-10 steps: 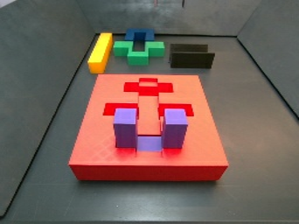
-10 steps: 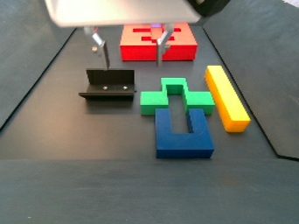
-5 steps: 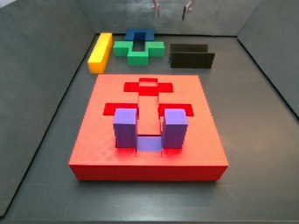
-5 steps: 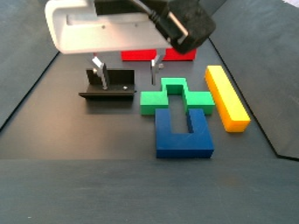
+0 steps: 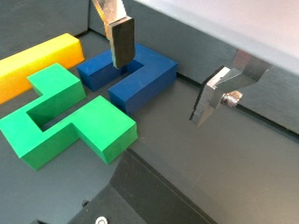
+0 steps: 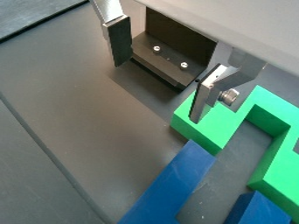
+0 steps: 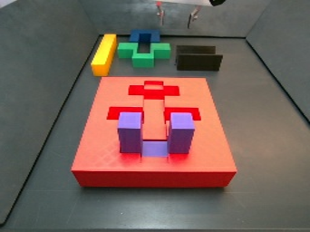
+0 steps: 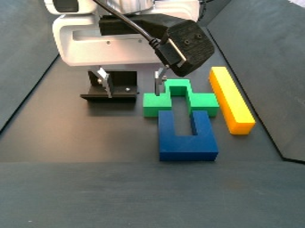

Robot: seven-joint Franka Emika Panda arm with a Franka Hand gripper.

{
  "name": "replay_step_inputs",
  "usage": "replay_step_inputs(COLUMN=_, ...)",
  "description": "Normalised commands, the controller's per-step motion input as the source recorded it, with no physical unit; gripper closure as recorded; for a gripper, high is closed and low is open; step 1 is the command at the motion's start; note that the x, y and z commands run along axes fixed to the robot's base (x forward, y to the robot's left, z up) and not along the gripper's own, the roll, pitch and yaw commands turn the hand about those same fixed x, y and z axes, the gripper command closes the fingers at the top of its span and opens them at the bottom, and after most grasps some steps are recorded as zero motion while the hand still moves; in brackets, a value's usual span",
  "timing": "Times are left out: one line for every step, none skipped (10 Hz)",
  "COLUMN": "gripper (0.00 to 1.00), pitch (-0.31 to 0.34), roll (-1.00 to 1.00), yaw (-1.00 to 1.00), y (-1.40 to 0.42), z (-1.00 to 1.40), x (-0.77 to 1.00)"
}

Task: Pick up the blue object. Move up. Place the blue object on the fixture. Regrasp the blue object. Move to above the board. Insert the blue object.
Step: Pick up the blue object.

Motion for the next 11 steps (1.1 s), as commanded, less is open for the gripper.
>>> replay_step_inputs(gripper=0.00, pitch=0.069, roll=-0.08, yaw=-0.20, y=0.15, z=-0.27, x=-0.18)
replay_step_inputs(gripper=0.00, pitch=0.036, roll=-0.07, yaw=-0.19, y=0.10, z=-0.34, x=-0.26)
replay_step_inputs(gripper=0.00, pitch=0.000, roll=-0.03, yaw=-0.14, y=0.06, z=-0.33, x=-0.35)
replay_step_inputs(gripper=0.00, pitch=0.000, roll=-0.06, yaw=-0.08, y=0.06, z=-0.20, x=-0.33)
replay_step_inputs(gripper=0.00, pitch=0.000, roll=-0.11, yaw=0.00, y=0.00, z=-0.13, x=-0.23)
replay_step_inputs(gripper=0.00, pitch=0.000, roll=-0.19, yaw=0.00, y=0.00, z=-0.12, x=-0.04)
replay_step_inputs(gripper=0.00, pitch=0.000, roll=-0.17, yaw=0.00, y=0.03, z=-0.13, x=-0.05)
replay_step_inputs(gripper=0.00, pitch=0.000, roll=-0.16, yaw=0.00, y=0.03, z=-0.14, x=-0.07)
replay_step_inputs(gripper=0.00, pitch=0.000, roll=-0.15, yaw=0.00, y=0.03, z=-0.20, x=-0.08)
replay_step_inputs(gripper=0.00, pitch=0.000, roll=-0.13, yaw=0.00, y=0.05, z=-0.21, x=-0.09)
replay_step_inputs(gripper=0.00, pitch=0.000, roll=-0.11, yaw=0.00, y=0.07, z=-0.23, x=-0.14)
